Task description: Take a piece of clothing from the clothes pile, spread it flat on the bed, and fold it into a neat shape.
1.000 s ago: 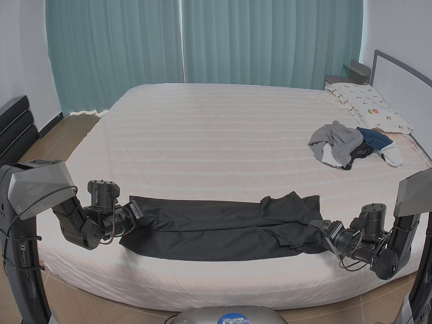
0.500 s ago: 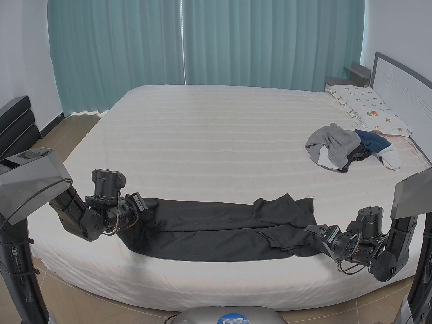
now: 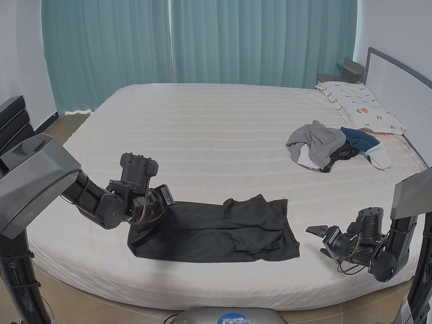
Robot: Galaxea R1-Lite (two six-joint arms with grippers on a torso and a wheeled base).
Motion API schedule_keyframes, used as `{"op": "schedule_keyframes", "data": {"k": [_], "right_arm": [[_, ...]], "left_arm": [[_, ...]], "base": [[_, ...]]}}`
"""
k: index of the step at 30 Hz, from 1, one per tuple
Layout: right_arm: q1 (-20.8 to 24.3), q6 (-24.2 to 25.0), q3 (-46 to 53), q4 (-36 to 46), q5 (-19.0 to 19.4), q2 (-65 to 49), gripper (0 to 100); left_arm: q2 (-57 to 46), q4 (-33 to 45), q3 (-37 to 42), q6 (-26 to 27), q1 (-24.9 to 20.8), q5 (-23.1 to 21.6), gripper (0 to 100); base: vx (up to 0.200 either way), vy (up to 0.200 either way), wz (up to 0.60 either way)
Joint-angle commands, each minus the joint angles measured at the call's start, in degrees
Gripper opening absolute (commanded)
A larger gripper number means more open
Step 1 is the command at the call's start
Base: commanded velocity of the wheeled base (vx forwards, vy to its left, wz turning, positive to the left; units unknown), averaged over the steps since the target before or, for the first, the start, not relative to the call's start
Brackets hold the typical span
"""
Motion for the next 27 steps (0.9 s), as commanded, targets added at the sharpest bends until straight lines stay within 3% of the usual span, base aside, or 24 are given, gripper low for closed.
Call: {"op": "schedule_keyframes", "data": {"k": [1, 9, 18, 25, 27], "right_arm": [[0.2, 0.0, 0.1, 0.0, 0.0, 0.1, 100], [1.1, 0.0, 0.1, -0.1, -0.1, 0.5, 100], [1.1, -0.1, 0.1, -0.1, -0.1, 0.5, 100], [1.4, -0.1, 0.1, -0.1, -0.1, 0.9, 100], [1.4, -0.1, 0.2, -0.6, -0.1, 1.0, 100]], "left_arm": [[-0.5, 2.8, -3.9, -1.5, -3.4, 0.4, 0], [0.1, 12.9, -12.7, -5.5, -8.3, 0.4, 0], [3.6, 14.5, -16.8, -6.8, -11.9, 0.4, 0], [8.0, 14.4, -20.5, -7.7, -14.0, 0.5, 0], [9.1, 14.4, -22.3, -10.3, -14.6, 0.7, 0]], "base": [[0.0, -0.2, 0.0], [0.0, -0.2, 0.0], [0.0, -0.2, 0.0], [0.0, 0.0, 0.0], [0.0, 0.0, 0.0]]}}
